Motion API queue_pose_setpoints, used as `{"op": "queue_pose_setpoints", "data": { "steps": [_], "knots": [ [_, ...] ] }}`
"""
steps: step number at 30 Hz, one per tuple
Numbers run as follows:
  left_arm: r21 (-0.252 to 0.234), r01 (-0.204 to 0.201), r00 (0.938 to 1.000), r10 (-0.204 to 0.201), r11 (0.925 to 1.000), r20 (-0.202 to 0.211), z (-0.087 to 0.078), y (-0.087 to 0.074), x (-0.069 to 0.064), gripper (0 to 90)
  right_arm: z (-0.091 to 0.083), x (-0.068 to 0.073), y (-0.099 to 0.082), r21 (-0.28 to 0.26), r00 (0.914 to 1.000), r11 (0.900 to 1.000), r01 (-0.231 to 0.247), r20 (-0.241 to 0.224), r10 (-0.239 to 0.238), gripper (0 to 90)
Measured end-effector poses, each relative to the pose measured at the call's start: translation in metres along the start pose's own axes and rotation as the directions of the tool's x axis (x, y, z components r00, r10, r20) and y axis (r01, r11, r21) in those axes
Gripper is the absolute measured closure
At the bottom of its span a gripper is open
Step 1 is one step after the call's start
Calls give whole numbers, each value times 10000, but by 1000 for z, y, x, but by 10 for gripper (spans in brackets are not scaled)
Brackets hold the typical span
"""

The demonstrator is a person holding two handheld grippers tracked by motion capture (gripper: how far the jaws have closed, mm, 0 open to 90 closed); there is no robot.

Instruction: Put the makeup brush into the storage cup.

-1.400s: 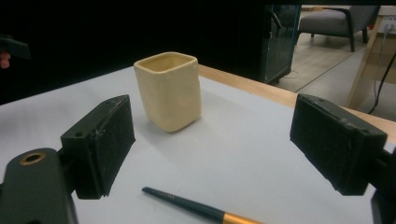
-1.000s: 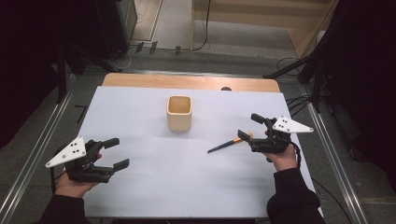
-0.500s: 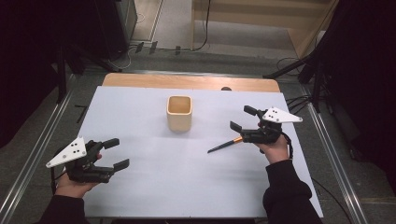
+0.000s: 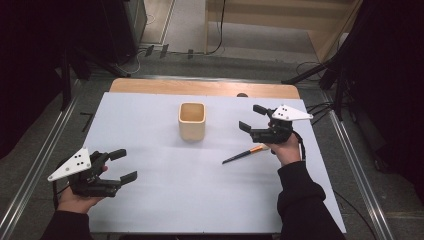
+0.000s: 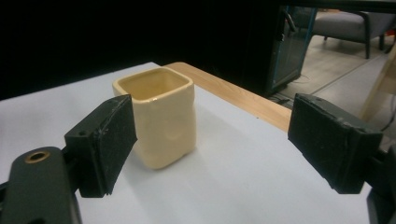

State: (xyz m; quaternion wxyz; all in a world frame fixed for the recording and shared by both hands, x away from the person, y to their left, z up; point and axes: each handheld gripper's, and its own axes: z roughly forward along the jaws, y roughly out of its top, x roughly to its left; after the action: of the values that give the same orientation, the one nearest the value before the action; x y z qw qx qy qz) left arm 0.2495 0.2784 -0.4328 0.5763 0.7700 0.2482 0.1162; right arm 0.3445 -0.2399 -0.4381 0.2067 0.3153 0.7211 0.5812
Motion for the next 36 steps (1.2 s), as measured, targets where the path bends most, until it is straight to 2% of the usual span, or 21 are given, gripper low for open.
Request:
{"op": "queue_pose_setpoints", "data": {
  "steps": [3, 4, 6, 8, 11, 14, 16, 20, 22, 25, 27, 33, 35, 36],
  "knots": [
    [-36, 33, 10000, -33, 10000, -39, -1, 0, 1, 181, 4, -6, 1, -125, 9994, 9999, -102, -326, 97, 180],
    [-94, 51, 10000, -51, 9999, -44, -2, 0, 1, 181, 5, -12, 1, -338, 9957, 9990, -283, -886, 252, 192],
    [-128, 43, 10000, -44, 9999, -63, -3, 0, 0, 181, 6, -17, 1, -373, 9919, 9988, -323, -1240, 274, 212],
    [-117, 34, 10000, -35, 9999, -61, -2, -1, 0, 181, 7, -21, 1, -316, 9913, 9995, 17, -1312, -59, 217],
    [-72, 77, 9999, -78, 9999, -75, -2, -1, 1, 181, 9, -26, 0, -392, 9874, 9992, -35, -1582, -28, 216],
    [-33, 18, 9999, -18, 10000, -109, -2, -1, 1, 181, 14, -30, 4, 139, 9850, 9995, 280, -1707, -252, 202],
    [-32, 32, 9999, -32, 10000, -96, -2, -1, 0, 181, 16, -34, 10, 422, 9769, 9980, 465, -2105, -366, 201],
    [-45, 13, 9999, -14, 10000, -130, -4, -1, -1, 181, 18, -39, 16, 890, 9676, 9918, 920, -2433, -679, 201],
    [-72, 8, 9999, -9, 10000, -157, -5, -1, -2, 181, 18, -40, 18, 1025, 9603, 9883, 1128, -2667, -819, 201],
    [-36, 14, 9998, -15, 10000, -210, -6, -2, -2, 181, 20, -41, 21, 1455, 9476, 9769, 1567, -3008, -1072, 201],
    [-21, 26, 9998, -27, 10000, -217, -6, -2, -2, 181, 22, -42, 23, 1425, 9380, 9760, 1645, -3286, -1101, 201],
    [-62, 66, 9998, -67, 10000, -179, -7, -3, -2, 180, 32, -42, 24, 1953, 9127, 9526, 2333, -3820, -1452, 203],
    [-68, 130, 9997, -132, 9999, -225, -6, -2, -1, 180, 34, -43, 24, 1986, 9033, 9475, 2505, -4000, -1550, 202],
    [-58, 163, 9996, -164, 9999, -235, -5, -2, 0, 181, 35, -43, 25, 2023, 9014, 9470, 2495, -4060, -1507, 201]
  ]
}}
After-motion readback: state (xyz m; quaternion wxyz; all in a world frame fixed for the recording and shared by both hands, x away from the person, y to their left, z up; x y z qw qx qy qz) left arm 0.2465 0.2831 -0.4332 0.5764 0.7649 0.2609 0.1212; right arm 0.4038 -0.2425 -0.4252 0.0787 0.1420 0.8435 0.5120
